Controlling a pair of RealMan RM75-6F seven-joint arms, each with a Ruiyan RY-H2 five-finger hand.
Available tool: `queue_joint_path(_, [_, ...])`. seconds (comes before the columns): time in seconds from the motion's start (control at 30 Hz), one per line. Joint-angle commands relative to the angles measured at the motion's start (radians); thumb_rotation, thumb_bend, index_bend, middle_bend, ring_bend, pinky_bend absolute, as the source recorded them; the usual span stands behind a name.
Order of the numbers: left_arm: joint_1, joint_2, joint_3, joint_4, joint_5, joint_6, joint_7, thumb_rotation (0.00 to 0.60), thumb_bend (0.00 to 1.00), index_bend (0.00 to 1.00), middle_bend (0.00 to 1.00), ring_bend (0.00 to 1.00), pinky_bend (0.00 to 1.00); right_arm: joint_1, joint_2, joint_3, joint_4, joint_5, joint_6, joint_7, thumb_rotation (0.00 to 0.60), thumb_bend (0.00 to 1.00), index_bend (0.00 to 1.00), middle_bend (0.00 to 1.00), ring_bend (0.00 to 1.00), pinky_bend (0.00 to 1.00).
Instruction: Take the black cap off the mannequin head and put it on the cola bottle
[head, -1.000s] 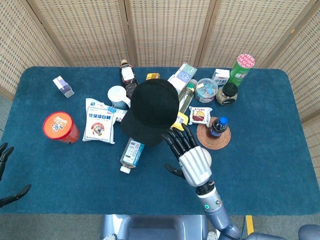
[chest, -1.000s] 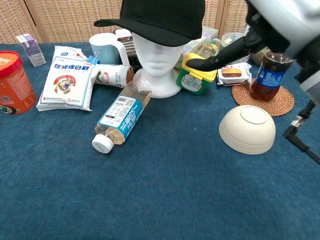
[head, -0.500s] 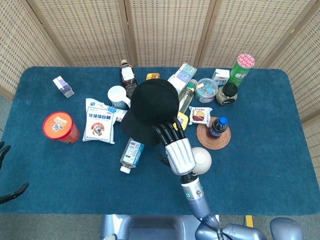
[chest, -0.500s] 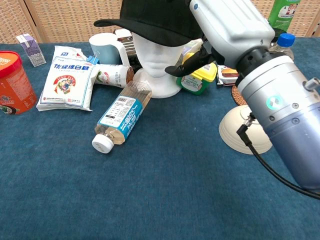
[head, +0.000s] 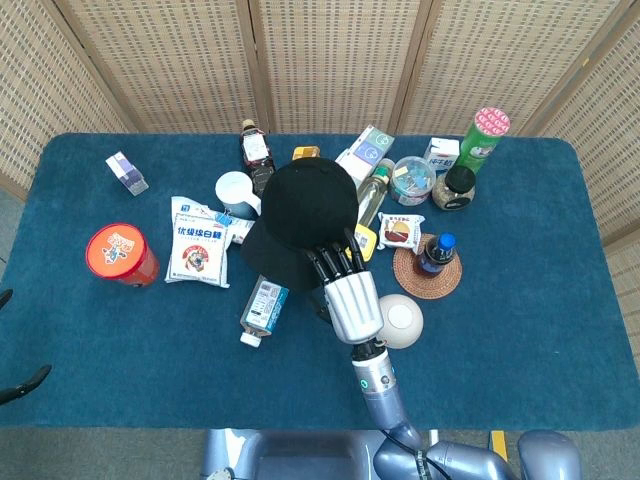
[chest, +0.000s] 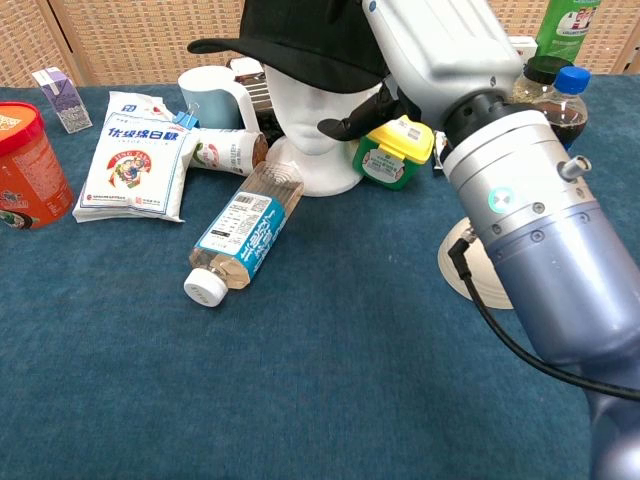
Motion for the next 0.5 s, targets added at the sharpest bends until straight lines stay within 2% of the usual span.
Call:
queue_joint_path(0.03, [0.000, 0.000, 0.000, 0.007, -0.001, -0.001, -0.002, 0.600, 0.16, 0.00, 0.00, 0.00, 0.00, 0.018, -0.018, 0.022, 0.035, 0.006, 0.018, 0.008, 0.600, 0.14, 0.24, 0.33, 0.27, 0.18])
queue_joint_path(0.17, [-0.004, -0.002, 0.002, 0.010, 0.001, -0.013, 0.007, 0.600, 0.16, 0.00, 0.00, 0.00, 0.00, 0.031, -0.025, 0.033, 0.063, 0.007, 0.035, 0.018, 0.600, 0.19, 0.26, 0.35, 0.33, 0.31])
queue_joint_path(0.5, [-0.002, -0.003, 0.000, 0.009, 0.000, -0.010, 0.007, 0.600, 0.16, 0.00, 0.00, 0.00, 0.00, 0.054, -0.028, 0.023, 0.114, -0.018, 0.082, 0.045, 0.600, 0.29, 0.33, 0.44, 0.49, 0.49])
